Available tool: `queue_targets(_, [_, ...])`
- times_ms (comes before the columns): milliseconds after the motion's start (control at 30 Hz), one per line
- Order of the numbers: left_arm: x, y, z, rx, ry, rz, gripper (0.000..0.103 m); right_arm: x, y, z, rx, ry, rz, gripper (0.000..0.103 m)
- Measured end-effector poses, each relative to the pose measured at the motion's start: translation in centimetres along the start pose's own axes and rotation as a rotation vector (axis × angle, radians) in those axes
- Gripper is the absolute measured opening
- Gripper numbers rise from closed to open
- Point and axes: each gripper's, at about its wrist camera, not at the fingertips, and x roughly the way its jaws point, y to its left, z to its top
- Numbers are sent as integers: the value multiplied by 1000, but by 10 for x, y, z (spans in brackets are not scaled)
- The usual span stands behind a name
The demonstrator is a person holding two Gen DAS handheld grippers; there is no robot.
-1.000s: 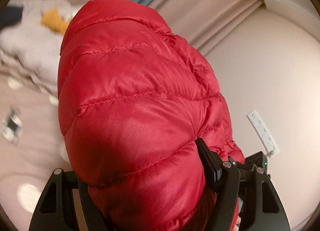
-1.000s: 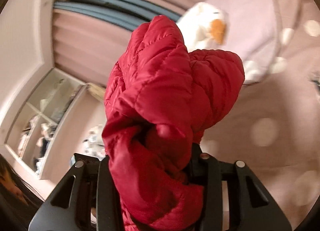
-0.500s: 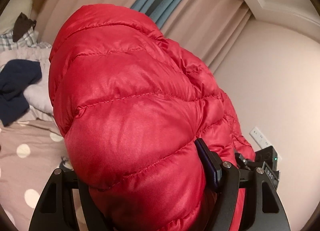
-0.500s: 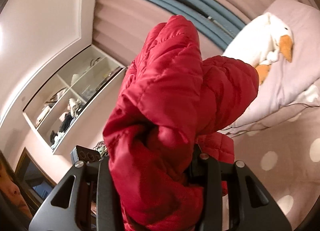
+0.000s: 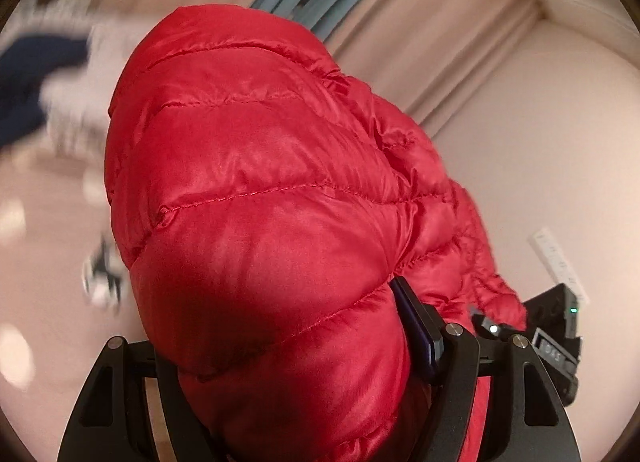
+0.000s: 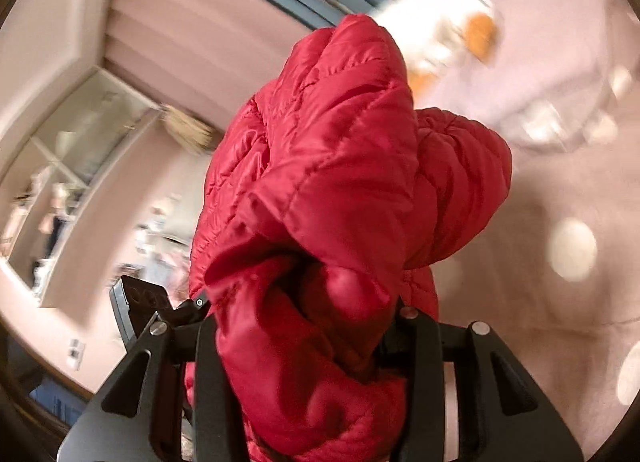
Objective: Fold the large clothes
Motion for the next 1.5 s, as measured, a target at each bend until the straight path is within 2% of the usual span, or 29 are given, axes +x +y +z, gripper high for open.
queue_targets(67, [41, 31, -30, -47, 99, 99, 73, 37, -51, -22, 84, 82, -110, 40])
queue_targets(133, [69, 54, -60, -57, 164, 189, 77, 67, -96, -50, 185, 167, -154, 40])
queue_targets(167, [72, 64, -72, -58, 152, 190, 83, 72, -107, -60, 199, 173, -152, 42])
queue_targets(233, [65, 80, -85, -119, 118, 116, 87, 74, -125, -77, 242, 154, -114, 50])
queue_targets(300, [64, 89, -92, -182, 125, 85, 92, 74, -132, -83, 276, 150, -87, 55])
queue_targets(433, [65, 90, -94, -173, 122, 112, 97, 83, -115, -75, 182, 173, -167, 59])
queue_targets(567, [64, 91, -97, -194, 125, 108, 98, 88, -109, -70, 177, 186, -187, 62])
queue_targets(733, [71, 100, -96, -153, 128, 157, 103, 86, -100, -66, 134, 197, -239, 79])
queue_targets(833, [74, 104, -93, -160, 140, 192, 103, 86, -88, -59, 97, 213, -275, 83])
queue_targets(900, [65, 95, -83, -157, 151, 245, 103, 85, -84, -55, 64, 227, -309, 83])
queue_targets(967, [47, 81, -80, -116, 137, 327, 102, 79, -69, -44, 14, 222, -365, 83])
queue_targets(1033, [16, 61, -71, -69, 58, 421, 102, 69, -48, -34, -71, 184, -445, 83])
queue_targets(1100, [-12, 47, -63, -68, -28, 474, 102, 58, -29, -23, -143, 134, -510, 83])
queue_targets(1167, [-27, 40, -57, -75, -73, 506, 101, 42, -22, -11, -206, 101, -534, 81])
queue_targets(1200, [-29, 39, -54, -71, -71, 524, 99, 44, -11, -9, -243, 97, -540, 74])
queue_targets(1233, [-27, 38, -52, -60, -59, 538, 96, 49, -4, -8, -267, 103, -546, 62])
queue_targets(1267, [-21, 38, -51, -43, -44, 555, 88, 47, -10, -12, -293, 120, -557, 55])
queue_targets(1300, [-13, 37, -53, -35, -17, 573, 81, 58, -8, -15, -317, 145, -579, 43])
queue_targets(1333, [-2, 40, -59, -34, 33, 601, 77, 67, -10, -16, -321, 163, -595, 39])
queue_targets(1400, [24, 52, -79, -50, 107, 612, 74, 85, -26, -25, -300, 212, -655, 39])
queue_targets(1500, [24, 58, -85, -60, 111, 612, 73, 91, -45, -35, -252, 248, -662, 38])
